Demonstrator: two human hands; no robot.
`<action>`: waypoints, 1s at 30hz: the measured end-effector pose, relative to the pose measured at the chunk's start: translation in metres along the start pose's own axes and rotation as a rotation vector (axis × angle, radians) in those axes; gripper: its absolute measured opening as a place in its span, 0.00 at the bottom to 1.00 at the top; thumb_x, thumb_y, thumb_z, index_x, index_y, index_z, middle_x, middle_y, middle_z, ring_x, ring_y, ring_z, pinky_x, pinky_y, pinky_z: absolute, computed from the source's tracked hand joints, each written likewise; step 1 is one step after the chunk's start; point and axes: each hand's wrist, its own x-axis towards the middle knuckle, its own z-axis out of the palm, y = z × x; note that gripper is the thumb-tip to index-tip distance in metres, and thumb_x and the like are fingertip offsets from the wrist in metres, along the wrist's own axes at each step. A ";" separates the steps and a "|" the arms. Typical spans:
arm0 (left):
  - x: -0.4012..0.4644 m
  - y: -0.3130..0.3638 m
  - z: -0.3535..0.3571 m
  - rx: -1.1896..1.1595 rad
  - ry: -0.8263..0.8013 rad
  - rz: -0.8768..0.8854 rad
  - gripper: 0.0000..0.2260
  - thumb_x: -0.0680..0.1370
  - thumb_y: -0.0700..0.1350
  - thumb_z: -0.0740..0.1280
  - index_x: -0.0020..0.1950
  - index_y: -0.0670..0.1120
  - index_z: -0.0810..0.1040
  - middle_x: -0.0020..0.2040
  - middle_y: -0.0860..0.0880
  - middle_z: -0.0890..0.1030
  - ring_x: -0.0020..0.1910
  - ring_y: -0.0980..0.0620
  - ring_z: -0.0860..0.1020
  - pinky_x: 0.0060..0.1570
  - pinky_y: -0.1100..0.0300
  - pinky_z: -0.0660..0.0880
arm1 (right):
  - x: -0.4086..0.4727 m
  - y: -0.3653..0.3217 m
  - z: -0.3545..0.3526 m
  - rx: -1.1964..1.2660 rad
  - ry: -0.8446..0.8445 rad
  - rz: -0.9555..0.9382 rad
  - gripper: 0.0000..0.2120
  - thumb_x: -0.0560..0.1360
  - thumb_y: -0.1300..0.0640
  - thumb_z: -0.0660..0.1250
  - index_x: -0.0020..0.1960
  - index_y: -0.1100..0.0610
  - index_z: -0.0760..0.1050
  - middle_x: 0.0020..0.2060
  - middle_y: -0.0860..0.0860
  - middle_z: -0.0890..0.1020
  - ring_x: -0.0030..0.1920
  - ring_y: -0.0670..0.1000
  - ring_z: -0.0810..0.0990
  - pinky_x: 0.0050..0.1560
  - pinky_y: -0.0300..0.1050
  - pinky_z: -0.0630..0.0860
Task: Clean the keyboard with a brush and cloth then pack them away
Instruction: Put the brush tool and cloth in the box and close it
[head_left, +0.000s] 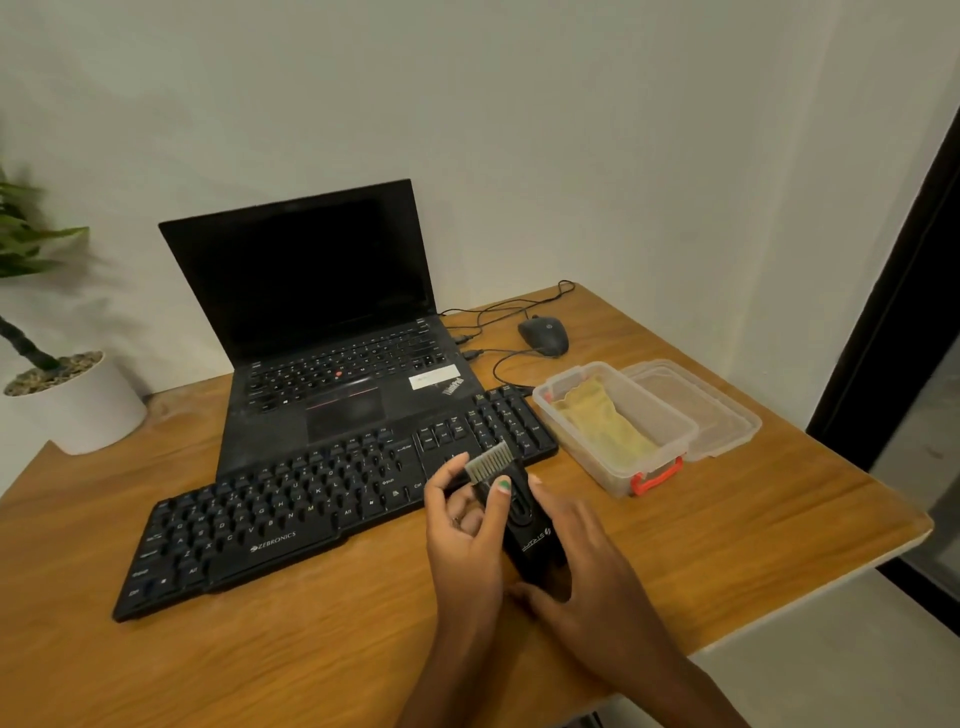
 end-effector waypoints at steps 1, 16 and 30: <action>0.001 0.000 0.000 0.002 0.004 -0.006 0.17 0.77 0.38 0.68 0.63 0.51 0.72 0.51 0.46 0.83 0.49 0.51 0.83 0.46 0.58 0.80 | 0.000 0.000 -0.001 0.019 -0.005 -0.006 0.43 0.70 0.52 0.72 0.72 0.35 0.46 0.61 0.37 0.64 0.60 0.39 0.68 0.59 0.39 0.73; 0.005 0.000 -0.005 0.058 -0.210 -0.066 0.18 0.69 0.47 0.70 0.57 0.46 0.79 0.50 0.47 0.85 0.52 0.52 0.83 0.45 0.63 0.79 | -0.001 0.002 -0.003 0.068 0.075 0.006 0.42 0.67 0.56 0.75 0.61 0.28 0.51 0.57 0.27 0.58 0.58 0.30 0.65 0.51 0.26 0.70; 0.010 -0.006 -0.008 0.109 -0.186 -0.139 0.35 0.68 0.51 0.74 0.71 0.41 0.70 0.62 0.44 0.80 0.61 0.50 0.79 0.62 0.49 0.75 | -0.001 0.004 0.000 0.090 0.099 -0.005 0.41 0.65 0.58 0.77 0.62 0.31 0.55 0.58 0.26 0.58 0.59 0.28 0.64 0.49 0.24 0.69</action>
